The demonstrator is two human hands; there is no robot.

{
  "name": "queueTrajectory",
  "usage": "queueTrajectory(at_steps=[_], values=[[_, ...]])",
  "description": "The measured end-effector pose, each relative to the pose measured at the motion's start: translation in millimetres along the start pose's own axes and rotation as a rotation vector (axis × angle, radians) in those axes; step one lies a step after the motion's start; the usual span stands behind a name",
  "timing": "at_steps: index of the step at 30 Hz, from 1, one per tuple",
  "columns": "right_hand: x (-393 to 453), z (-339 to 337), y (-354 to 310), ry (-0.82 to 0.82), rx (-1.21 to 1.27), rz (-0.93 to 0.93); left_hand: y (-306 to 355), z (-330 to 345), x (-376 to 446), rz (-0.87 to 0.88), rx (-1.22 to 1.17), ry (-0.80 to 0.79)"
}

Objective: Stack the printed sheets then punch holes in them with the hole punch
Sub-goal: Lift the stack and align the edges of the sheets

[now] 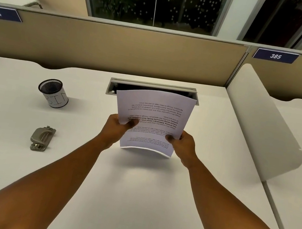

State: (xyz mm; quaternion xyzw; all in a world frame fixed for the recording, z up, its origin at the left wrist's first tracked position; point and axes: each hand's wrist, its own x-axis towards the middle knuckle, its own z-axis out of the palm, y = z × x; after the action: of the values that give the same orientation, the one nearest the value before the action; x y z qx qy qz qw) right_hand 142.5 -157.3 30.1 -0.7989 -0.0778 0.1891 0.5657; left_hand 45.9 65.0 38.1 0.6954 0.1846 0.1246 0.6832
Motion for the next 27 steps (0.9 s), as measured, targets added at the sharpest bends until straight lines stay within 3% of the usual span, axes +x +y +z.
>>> queueTrajectory(at_steps=[16,21,27], values=[[2,-2,-5,0.027,-0.009,-0.050,-5,-7,6,-0.055,0.162,-0.005],[7,-10,-11,0.015,0.198,0.004,-5,-11,5,-0.066,0.102,0.037],[12,-17,-17,-0.038,0.531,0.050,-6,-17,2,-0.101,-0.018,0.259]])
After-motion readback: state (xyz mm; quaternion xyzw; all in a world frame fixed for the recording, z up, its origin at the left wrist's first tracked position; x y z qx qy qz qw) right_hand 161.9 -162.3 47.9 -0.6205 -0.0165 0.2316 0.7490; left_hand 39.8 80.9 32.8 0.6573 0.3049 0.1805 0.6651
